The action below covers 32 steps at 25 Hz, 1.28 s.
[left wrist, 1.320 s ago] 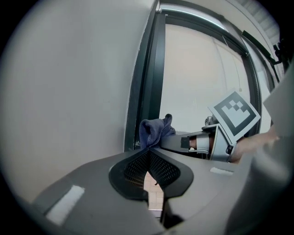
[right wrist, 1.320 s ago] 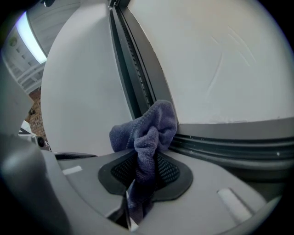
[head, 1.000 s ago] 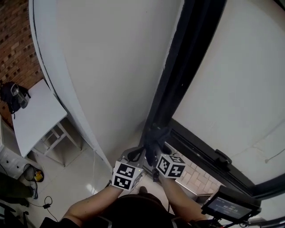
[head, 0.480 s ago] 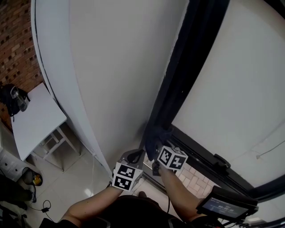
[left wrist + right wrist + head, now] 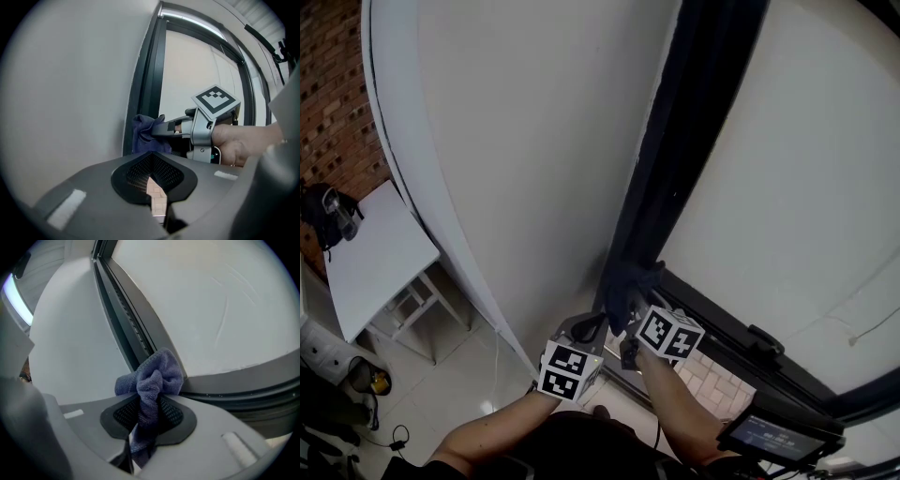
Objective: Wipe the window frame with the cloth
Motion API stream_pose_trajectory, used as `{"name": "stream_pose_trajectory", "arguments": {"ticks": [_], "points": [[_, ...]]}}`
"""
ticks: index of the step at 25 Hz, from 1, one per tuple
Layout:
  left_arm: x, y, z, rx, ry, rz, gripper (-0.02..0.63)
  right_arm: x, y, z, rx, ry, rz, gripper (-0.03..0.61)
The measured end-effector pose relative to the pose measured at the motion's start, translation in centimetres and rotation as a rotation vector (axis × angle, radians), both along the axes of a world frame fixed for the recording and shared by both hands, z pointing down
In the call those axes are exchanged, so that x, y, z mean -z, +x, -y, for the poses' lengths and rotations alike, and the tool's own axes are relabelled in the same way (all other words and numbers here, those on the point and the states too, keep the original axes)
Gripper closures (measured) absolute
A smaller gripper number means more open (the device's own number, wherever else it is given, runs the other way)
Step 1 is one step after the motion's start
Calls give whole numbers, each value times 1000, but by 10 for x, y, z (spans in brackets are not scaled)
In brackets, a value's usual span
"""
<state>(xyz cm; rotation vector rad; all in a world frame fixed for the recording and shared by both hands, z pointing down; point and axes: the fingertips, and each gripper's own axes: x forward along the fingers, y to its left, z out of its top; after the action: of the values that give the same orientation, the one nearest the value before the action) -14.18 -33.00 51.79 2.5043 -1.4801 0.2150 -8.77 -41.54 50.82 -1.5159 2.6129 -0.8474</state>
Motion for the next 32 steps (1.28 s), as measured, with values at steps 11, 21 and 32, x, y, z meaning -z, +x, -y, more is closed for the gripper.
{"name": "stream_pose_trajectory", "arguments": {"ticks": [11,21,32], "points": [[19,9,-2,-12,24,-40,620,52,9,2,2,105,9,491],[40,7,2,2,69,-51,621,79,8,2,9,151,-11,491],[35,8,-3,-5,55,-45,620,69,8,-5,21,140,-19,491]]}}
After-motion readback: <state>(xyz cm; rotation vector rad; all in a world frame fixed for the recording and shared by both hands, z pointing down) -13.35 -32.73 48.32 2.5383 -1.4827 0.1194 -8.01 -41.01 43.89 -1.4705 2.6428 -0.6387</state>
